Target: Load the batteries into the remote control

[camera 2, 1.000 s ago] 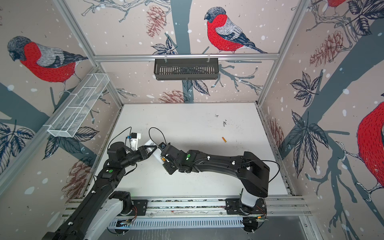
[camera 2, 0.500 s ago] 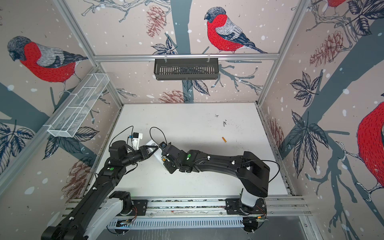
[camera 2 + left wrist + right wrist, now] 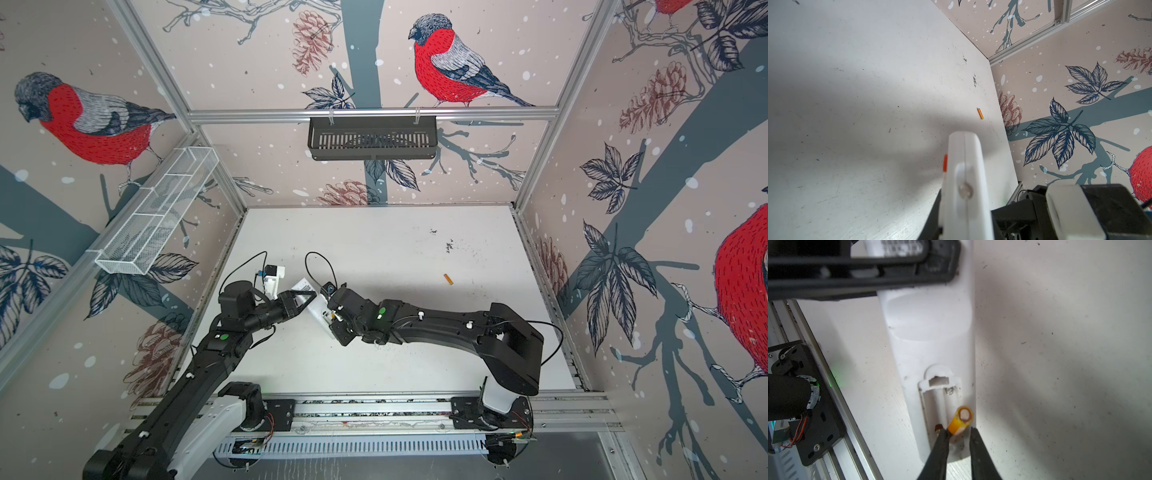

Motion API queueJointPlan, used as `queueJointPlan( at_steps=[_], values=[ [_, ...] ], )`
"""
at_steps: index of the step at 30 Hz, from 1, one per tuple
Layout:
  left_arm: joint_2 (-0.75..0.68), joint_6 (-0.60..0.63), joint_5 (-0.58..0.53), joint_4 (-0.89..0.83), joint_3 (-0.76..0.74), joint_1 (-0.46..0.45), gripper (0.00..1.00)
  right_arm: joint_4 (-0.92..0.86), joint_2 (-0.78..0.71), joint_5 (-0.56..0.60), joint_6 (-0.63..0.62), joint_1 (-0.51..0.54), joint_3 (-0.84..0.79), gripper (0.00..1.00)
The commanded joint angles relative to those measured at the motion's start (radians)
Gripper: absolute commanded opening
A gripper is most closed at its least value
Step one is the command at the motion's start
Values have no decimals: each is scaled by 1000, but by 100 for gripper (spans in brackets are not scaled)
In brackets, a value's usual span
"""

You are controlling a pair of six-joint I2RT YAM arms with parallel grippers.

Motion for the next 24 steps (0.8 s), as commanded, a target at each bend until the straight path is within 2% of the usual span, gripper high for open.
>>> queueJointPlan(
  at_steps=[1, 8, 15, 20, 24],
  values=[
    [-5, 17, 10, 8, 6, 0, 0, 15, -14, 17, 1, -3, -3, 21],
    [-26, 42, -68, -38, 16, 0, 0, 15, -32, 9, 20, -10, -20, 18],
    [-20, 44, -85, -41, 16, 0, 0, 24, -45, -7, 41, -30, -47, 19],
    [-9, 50, -104, -53, 20, -2, 0, 4, -51, 6, 104, -80, -84, 21],
    [-7, 52, -117, -58, 21, -1, 0, -22, -68, 22, 172, -129, -140, 31]
  ],
)
